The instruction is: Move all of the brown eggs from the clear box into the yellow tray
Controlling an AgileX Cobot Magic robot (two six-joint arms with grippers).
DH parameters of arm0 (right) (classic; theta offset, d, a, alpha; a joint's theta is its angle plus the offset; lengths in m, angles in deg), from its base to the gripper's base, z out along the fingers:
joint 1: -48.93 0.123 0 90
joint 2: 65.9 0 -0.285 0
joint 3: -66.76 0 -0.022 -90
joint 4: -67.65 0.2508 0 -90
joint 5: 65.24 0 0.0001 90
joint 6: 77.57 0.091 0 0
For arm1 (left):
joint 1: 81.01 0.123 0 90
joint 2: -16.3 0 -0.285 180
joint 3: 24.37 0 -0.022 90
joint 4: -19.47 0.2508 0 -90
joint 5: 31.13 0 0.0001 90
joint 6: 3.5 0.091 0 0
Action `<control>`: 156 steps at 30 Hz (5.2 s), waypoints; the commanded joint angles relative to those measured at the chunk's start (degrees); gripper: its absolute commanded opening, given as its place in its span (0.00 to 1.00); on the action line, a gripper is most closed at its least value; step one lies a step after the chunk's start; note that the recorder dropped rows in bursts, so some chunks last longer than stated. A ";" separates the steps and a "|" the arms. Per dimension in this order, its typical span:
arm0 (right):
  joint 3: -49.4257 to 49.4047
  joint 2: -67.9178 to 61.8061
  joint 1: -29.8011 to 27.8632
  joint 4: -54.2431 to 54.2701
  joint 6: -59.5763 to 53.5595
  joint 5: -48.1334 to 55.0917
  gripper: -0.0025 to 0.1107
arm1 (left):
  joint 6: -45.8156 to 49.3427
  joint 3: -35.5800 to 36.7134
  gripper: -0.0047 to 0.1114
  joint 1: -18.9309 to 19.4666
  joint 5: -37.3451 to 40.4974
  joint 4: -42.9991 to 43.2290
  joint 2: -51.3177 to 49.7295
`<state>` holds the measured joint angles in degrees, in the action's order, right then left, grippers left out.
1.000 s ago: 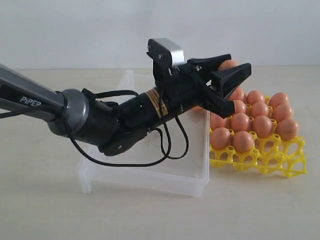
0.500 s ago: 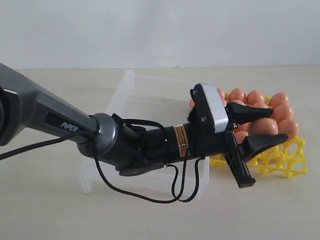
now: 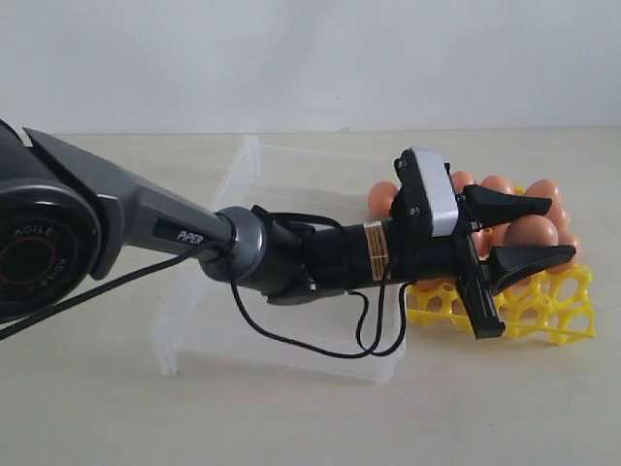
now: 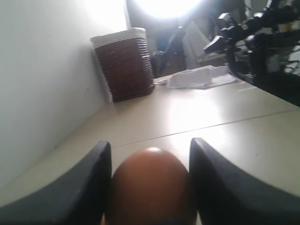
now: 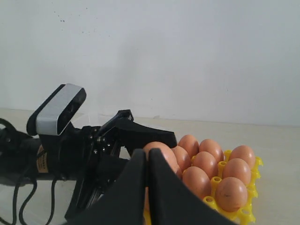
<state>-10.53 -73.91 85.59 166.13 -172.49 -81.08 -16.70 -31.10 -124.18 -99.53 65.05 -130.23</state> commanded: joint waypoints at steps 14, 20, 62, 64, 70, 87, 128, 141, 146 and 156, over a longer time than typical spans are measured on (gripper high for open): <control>0.07 0.23 -0.16 0.04 -0.08 0.16 0.02 | -12.61 -17.16 0.07 3.14 -1.56 17.94 -11.35; 0.07 0.23 -0.16 0.04 -0.08 0.16 0.02 | -22.45 -21.40 0.07 3.00 4.00 17.18 -13.35; 0.07 0.23 -0.16 0.04 -0.08 0.16 0.02 | -30.92 -26.11 0.07 -0.25 4.48 14.21 -13.51; 0.07 0.23 -0.16 0.04 -0.08 0.16 0.02 | -30.92 -26.37 0.07 -1.05 5.52 15.05 -13.51; 0.07 0.23 -0.16 0.04 -0.08 0.16 0.02 | -31.21 -26.37 0.07 -1.46 10.57 15.71 -13.51; 0.07 0.23 -0.16 0.04 -0.08 0.16 0.02 | -37.83 -26.37 0.07 0.72 10.61 13.34 -15.70; 0.07 0.23 -0.16 0.04 -0.08 0.16 0.02 | -37.95 -26.37 0.24 1.92 5.25 22.78 -16.63; 0.07 0.23 -0.16 0.04 -0.08 0.16 0.02 | -38.59 -26.37 0.68 1.92 4.48 19.49 -16.63; 0.07 0.23 -0.16 0.04 -0.08 0.16 0.02 | -30.53 -26.37 0.68 2.29 -1.56 7.98 -15.83; 0.07 0.23 -0.16 0.04 -0.08 0.16 0.02 | -44.07 -26.37 0.68 7.54 6.61 24.05 -5.50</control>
<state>-10.53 -73.91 85.59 166.13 -172.49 -81.08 -52.45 -57.59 -118.67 -98.28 81.24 -139.55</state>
